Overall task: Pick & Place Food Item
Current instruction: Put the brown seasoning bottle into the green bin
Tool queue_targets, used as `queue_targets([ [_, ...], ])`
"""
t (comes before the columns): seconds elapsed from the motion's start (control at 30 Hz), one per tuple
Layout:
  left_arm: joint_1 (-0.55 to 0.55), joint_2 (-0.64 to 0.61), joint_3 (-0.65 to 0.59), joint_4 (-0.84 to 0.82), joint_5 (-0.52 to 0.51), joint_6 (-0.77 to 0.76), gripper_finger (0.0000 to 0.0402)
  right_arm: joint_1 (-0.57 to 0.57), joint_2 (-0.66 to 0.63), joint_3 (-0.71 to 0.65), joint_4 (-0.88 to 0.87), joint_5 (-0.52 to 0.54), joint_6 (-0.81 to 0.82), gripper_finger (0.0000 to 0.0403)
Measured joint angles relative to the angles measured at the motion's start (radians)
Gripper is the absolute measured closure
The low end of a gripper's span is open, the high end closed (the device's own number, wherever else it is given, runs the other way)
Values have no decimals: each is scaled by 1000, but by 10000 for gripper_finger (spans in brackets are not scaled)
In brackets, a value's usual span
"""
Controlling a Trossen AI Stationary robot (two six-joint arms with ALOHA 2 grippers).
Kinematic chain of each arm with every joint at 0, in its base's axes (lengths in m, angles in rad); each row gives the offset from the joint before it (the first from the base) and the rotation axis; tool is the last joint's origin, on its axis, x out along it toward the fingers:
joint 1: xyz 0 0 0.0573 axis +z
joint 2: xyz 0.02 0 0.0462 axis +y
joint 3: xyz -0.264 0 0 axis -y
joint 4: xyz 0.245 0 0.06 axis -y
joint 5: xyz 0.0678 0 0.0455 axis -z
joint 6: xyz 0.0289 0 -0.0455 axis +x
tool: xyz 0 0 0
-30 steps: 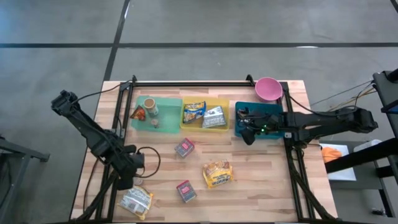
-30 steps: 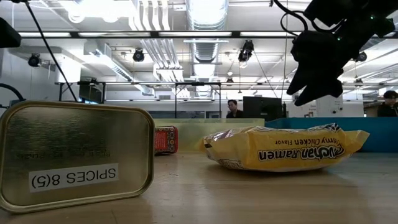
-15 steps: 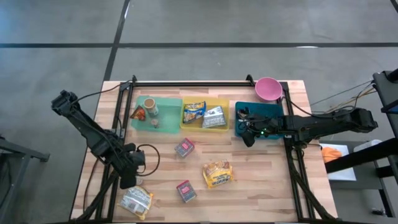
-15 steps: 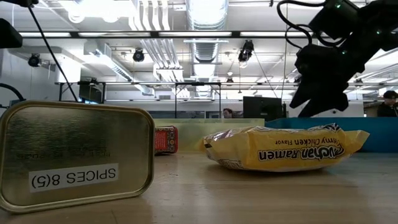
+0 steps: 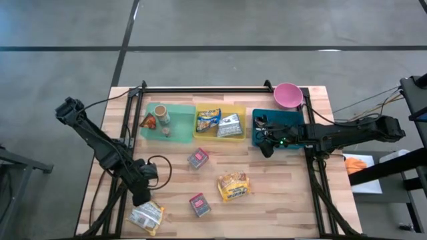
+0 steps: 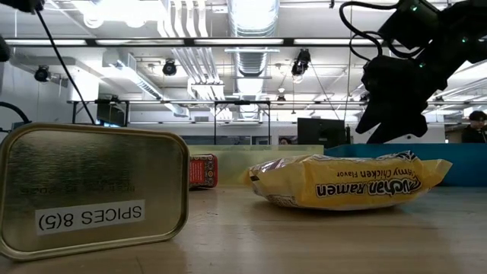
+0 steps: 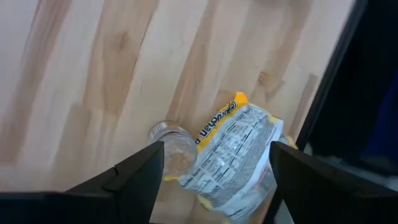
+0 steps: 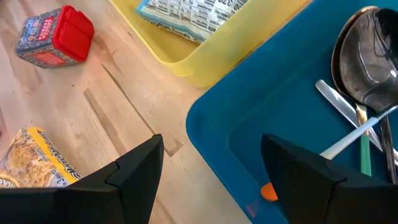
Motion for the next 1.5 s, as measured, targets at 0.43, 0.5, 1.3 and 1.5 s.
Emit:
queue_targets([
  [0.43,-3,134,15,5,29,-154,105,19,0,-1,1,2,5,138],
  [0.5,-5,168,29,-17,51,-131,105,19,0,-2,0,2,5,138],
  [1.3,-103,350,189,-247,-42,23,105,21,0,-82,101,2,10,138],
  [1.5,-107,350,135,-233,-27,22,105,21,0,-37,105,1,-28,138],
])
